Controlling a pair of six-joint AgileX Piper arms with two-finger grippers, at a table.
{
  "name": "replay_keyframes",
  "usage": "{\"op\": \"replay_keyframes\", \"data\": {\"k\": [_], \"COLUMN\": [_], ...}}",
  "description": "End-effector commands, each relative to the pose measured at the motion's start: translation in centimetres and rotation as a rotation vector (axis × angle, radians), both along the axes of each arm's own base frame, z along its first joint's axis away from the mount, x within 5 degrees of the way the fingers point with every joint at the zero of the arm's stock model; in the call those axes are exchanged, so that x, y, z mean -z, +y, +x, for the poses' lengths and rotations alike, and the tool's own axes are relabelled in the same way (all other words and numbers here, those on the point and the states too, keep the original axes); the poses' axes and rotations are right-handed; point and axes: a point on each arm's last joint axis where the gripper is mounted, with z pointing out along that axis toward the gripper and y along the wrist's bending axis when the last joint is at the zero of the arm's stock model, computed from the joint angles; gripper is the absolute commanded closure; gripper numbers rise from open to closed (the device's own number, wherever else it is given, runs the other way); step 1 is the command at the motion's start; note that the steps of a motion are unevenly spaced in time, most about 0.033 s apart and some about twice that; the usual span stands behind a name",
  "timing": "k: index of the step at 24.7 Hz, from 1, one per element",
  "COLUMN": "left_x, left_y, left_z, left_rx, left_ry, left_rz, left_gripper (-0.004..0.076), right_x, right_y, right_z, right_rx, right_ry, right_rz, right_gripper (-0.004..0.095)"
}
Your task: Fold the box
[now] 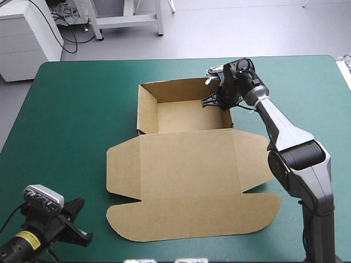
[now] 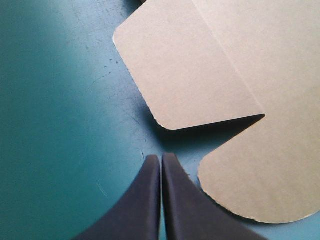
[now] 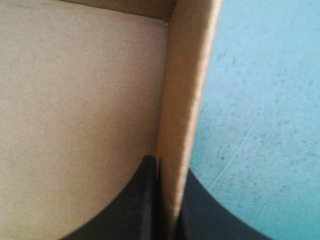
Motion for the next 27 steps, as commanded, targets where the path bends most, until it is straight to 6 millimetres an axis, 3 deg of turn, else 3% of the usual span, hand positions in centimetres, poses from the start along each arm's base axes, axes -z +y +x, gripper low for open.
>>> {"op": "replay_keyframes", "data": {"k": [1, 4, 7, 8, 12, 13, 20, 24, 27], "left_x": [-0.4, 0.1, 0.0, 0.0, 0.0, 0.0, 0.1, 0.1, 0.1], "left_y": [0.2, 0.3, 0.4, 0.4, 0.4, 0.4, 0.4, 0.4, 0.4], "left_z": [-0.5, -0.9, -1.1, -1.1, -1.1, -1.1, -1.1, -1.1, -1.1], "left_rx": [-0.008, -0.007, -0.007, -0.007, -0.007, -0.007, -0.007, -0.007, -0.007], "left_ry": [-0.103, -0.107, -0.121, -0.121, -0.121, -0.121, -0.120, -0.120, -0.120], "left_rz": [-0.060, -0.062, -0.068, -0.068, -0.068, -0.068, -0.067, -0.067, -0.067], "left_gripper": [0.0732, 0.0732, 0.0732, 0.0732, 0.0732, 0.0732, 0.0732, 0.0732, 0.0732], "right_x": [-4.0, -4.1, -4.3, -4.7, -6.0, -6.3, -6.1, -5.8, -5.0], "right_y": [-1.2, -3.0, -6.8, -10.1, -17.4, -21.6, -33.3, -38.1, -39.6], "right_z": [-0.5, -0.1, 0.3, 0.7, 0.6, 0.0, -3.1, -5.4, -5.9], "right_rx": [0.005, 0.043, 0.103, 0.167, 0.309, 0.399, 0.649, 0.753, 0.797], "right_ry": [-0.111, -0.103, -0.069, -0.080, -0.110, -0.116, -0.104, -0.096, -0.077], "right_rz": [0.017, 0.012, -0.021, -0.022, -0.028, -0.048, -0.049, -0.057, -0.055], "right_gripper": [0.0926, 0.0925, 0.0926, 0.0926, 0.0926, 0.0926, 0.0926, 0.0925, 0.0901]}}
